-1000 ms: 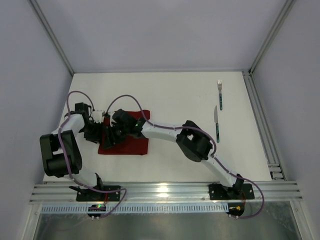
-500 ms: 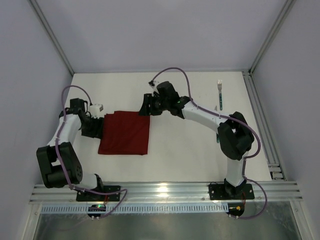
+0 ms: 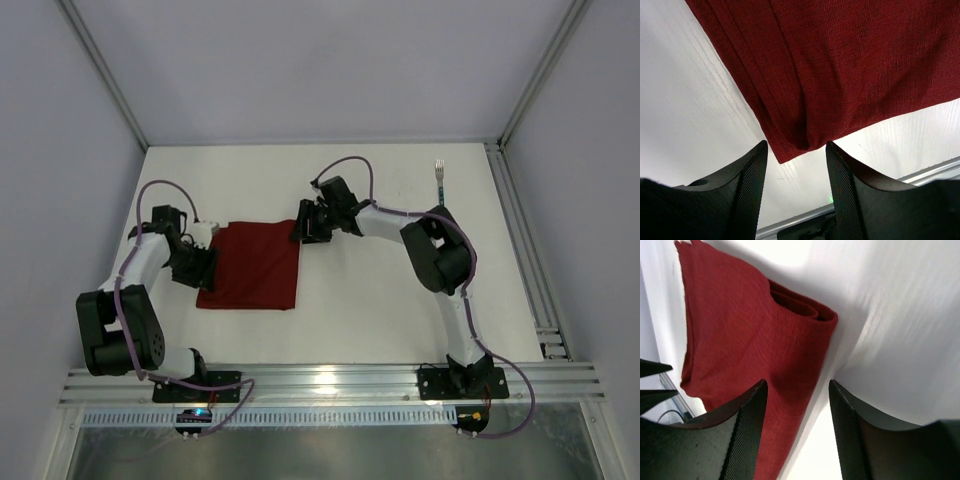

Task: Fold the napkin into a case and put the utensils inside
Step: Fold the rectangle-folded napkin into the folded napkin.

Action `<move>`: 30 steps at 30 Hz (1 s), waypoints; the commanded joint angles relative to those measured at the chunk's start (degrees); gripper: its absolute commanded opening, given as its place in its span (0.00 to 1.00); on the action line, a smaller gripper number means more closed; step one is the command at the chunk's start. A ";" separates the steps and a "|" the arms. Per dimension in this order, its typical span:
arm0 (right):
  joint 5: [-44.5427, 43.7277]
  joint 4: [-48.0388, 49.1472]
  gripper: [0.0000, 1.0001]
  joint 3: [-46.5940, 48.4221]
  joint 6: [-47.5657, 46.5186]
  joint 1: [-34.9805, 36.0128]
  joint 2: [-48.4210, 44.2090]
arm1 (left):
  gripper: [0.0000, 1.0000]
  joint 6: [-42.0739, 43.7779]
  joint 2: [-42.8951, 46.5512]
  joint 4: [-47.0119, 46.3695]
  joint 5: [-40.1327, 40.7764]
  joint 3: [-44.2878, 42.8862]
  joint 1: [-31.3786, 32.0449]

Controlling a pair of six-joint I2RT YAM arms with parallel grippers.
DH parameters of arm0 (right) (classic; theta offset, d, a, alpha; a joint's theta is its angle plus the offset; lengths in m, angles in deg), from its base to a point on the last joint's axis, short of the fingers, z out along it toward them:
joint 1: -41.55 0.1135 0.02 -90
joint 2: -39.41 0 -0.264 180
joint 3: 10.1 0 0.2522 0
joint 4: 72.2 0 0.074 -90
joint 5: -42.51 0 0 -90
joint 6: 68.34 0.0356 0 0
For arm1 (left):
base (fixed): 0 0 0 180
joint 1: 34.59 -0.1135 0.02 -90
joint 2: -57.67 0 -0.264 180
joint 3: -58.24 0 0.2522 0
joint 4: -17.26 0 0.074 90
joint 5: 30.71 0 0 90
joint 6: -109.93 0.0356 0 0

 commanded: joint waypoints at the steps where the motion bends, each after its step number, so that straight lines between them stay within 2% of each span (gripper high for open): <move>1: 0.88 6.43 0.55 2.61 3.03 -0.51 1.17 | 0.52 0.94 1.49 -0.27 -0.91 0.11 0.10; 4: 1.68 8.64 0.48 2.61 5.05 -0.51 2.49 | 0.51 0.94 2.10 -0.27 -0.91 -0.07 0.10; 10: 1.94 12.59 0.20 -1.42 8.83 -0.51 1.27 | 0.49 1.38 3.68 0.95 -1.43 -1.12 0.10; 11: 2.03 14.34 0.13 -4.13 9.36 -0.59 0.66 | 0.49 1.73 4.21 1.39 -1.61 -1.56 0.10; 12: 1.59 15.40 0.10 -5.63 9.80 -0.59 -1.35 | 0.49 1.99 4.47 1.92 -2.31 -1.91 0.01; 16: -2.09 19.26 0.04 -16.96 10.94 -0.51 -9.35 | 0.49 3.31 5.62 4.12 -5.12 -3.67 -0.60; 17: -2.97 20.41 0.04 -23.69 11.38 -0.51 -11.55 | 0.49 3.40 5.71 4.38 -5.56 -4.02 -0.61; 21: -7.89 24.29 0.04 -41.04 14.11 1.33 -23.76 | 0.50 4.71 5.45 5.00 -7.67 -4.55 -0.61; 24: -16.76 19.03 0.06 -49.49 15.94 9.49 -33.69 | 0.52 6.56 5.36 7.19 -12.32 -4.55 -0.43; 26: -20.19 14.39 0.18 -53.00 18.49 17.90 -38.45 | 0.53 7.70 5.36 8.33 -13.21 -4.38 0.27; 28: -19.51 12.87 0.36 -55.38 23.85 22.06 -40.91 | 0.55 8.41 5.44 8.43 -12.95 -4.03 0.97; 30: -18.02 10.85 0.45 -58.03 25.97 24.72 -45.13 | 0.55 9.11 5.36 8.69 -12.07 -3.76 2.03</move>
